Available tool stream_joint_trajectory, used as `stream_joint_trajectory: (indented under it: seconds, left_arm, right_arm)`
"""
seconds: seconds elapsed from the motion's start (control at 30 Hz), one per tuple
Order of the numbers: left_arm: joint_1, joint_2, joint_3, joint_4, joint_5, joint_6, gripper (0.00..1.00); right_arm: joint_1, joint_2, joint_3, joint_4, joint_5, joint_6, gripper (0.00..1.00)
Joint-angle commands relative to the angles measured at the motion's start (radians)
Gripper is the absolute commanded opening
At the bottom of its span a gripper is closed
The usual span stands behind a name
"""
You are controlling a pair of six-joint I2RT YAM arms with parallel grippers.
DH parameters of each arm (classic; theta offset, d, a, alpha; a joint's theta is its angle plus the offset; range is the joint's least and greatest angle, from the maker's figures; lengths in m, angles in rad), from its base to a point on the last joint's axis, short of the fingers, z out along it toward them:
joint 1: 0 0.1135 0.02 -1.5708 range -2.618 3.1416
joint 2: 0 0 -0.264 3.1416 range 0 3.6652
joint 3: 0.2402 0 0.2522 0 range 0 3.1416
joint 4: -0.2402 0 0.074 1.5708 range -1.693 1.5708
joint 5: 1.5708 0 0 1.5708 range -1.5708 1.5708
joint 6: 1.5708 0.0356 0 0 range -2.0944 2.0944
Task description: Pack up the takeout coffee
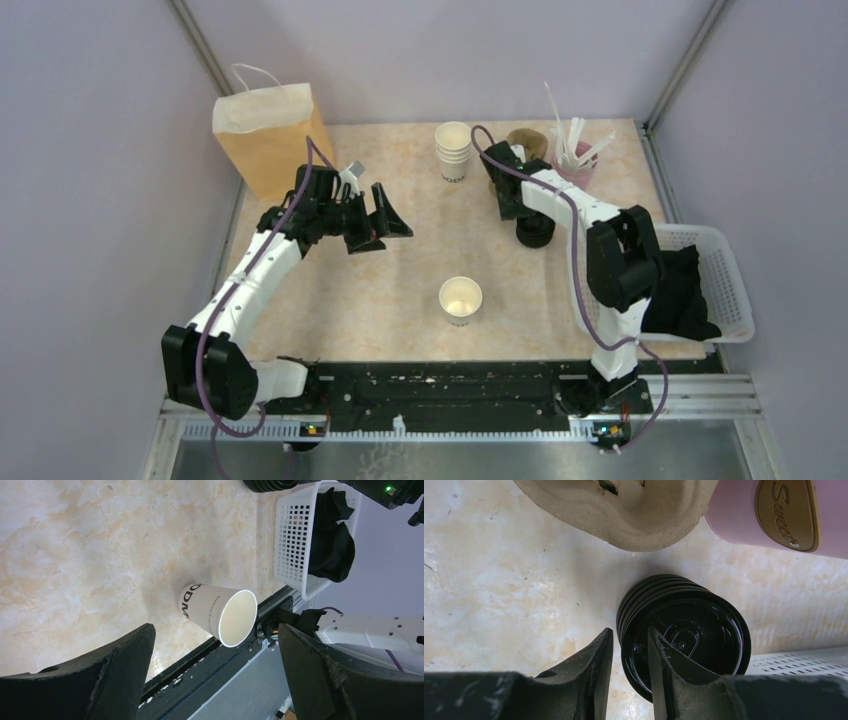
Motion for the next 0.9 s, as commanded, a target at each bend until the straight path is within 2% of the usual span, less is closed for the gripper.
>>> stream_joint_trajectory:
  seconds: [0.0, 0.1, 0.27, 0.43, 0.57, 0.87]
  left_arm:
    - [-0.002, 0.01, 0.032, 0.032, 0.003, 0.013, 0.98]
    - [-0.002, 0.01, 0.032, 0.034, 0.005, 0.008, 0.98]
    - [-0.002, 0.01, 0.032, 0.035, 0.003, 0.005, 0.99]
    - [-0.002, 0.01, 0.03, 0.037, 0.006, -0.001, 0.98]
    - [-0.002, 0.01, 0.031, 0.038, 0.008, -0.004, 0.98]
    - [-0.002, 0.005, 0.029, 0.058, 0.006, -0.018, 0.98]
  right_arm:
    - [-0.01, 0.007, -0.006, 0.023, -0.006, -0.01, 0.32]
    - [-0.009, 0.011, -0.005, 0.026, -0.013, -0.01, 0.31]
    - [-0.009, 0.01, -0.003, 0.024, -0.012, -0.01, 0.2]
    - [-0.009, 0.008, -0.005, 0.025, -0.015, -0.01, 0.19]
    - [-0.01, -0.002, 0.0, 0.017, -0.018, -0.007, 0.14]
    - [-0.01, -0.136, 0.019, -0.034, -0.059, -0.011, 0.11]
